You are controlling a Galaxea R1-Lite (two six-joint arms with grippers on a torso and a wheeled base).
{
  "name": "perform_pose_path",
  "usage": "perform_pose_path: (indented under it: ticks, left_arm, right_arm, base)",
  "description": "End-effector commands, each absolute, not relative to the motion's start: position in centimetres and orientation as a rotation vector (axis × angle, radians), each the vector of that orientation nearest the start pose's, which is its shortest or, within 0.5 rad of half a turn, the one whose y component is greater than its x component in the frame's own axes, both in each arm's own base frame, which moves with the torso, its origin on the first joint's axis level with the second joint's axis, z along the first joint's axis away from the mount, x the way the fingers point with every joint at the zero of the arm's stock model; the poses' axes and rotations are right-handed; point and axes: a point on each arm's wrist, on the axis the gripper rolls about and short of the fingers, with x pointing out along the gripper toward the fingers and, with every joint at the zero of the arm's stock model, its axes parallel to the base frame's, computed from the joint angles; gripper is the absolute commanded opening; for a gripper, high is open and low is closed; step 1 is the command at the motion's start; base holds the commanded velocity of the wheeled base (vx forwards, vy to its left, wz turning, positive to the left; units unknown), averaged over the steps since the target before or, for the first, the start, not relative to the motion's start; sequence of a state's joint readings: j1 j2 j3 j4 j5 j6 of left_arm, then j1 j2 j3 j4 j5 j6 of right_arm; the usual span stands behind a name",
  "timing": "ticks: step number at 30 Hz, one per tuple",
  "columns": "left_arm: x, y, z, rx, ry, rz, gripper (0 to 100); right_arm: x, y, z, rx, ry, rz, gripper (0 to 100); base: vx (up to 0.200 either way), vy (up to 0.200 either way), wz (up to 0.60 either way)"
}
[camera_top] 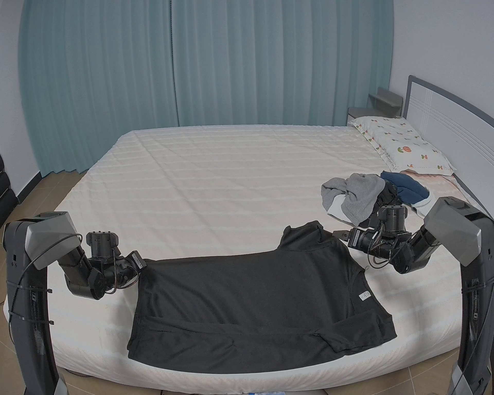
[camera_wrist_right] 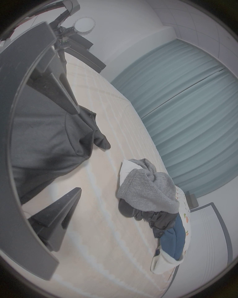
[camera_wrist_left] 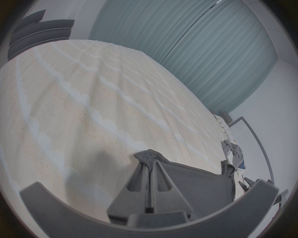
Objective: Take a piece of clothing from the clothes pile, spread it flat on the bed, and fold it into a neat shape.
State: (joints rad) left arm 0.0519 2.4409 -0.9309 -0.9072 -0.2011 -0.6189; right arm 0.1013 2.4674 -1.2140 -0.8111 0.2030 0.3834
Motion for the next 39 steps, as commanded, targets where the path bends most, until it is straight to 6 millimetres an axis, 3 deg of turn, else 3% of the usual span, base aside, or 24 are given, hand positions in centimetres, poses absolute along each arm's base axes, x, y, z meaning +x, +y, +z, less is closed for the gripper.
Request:
perform_pose_path:
  ticks: [1,14,15,26,33,39]
  left_arm:
    - [39.9,1.6,-3.5,-0.672,0.629,0.046,0]
    - [40.1,1.6,-3.4,-0.674,0.620,0.044,0]
    - [40.1,1.6,-3.4,-0.673,0.622,0.044,0]
    - [40.2,1.6,-3.3,-0.672,0.619,0.043,0]
    - [40.0,1.6,-2.6,-0.672,0.607,0.039,0]
    - [40.0,2.0,-1.4,-0.678,0.575,0.041,0]
  right_arm:
    - [47.4,5.3,-4.0,0.378,0.537,0.206,100]
    - [48.4,5.5,-4.0,0.397,0.499,0.227,100]
    - [48.4,5.5,-4.0,0.399,0.498,0.227,0]
    - [48.5,4.9,-3.7,0.437,0.469,0.213,0]
    - [47.1,4.0,-1.7,0.477,0.427,0.201,0]
    - [46.7,3.6,-1.0,0.524,0.366,0.180,0]
  base:
    - [0.000,0.000,0.00]
    - [0.000,0.000,0.00]
    - [0.000,0.000,0.00]
    - [0.000,0.000,0.00]
    - [0.000,0.000,0.00]
    - [0.000,0.000,0.00]
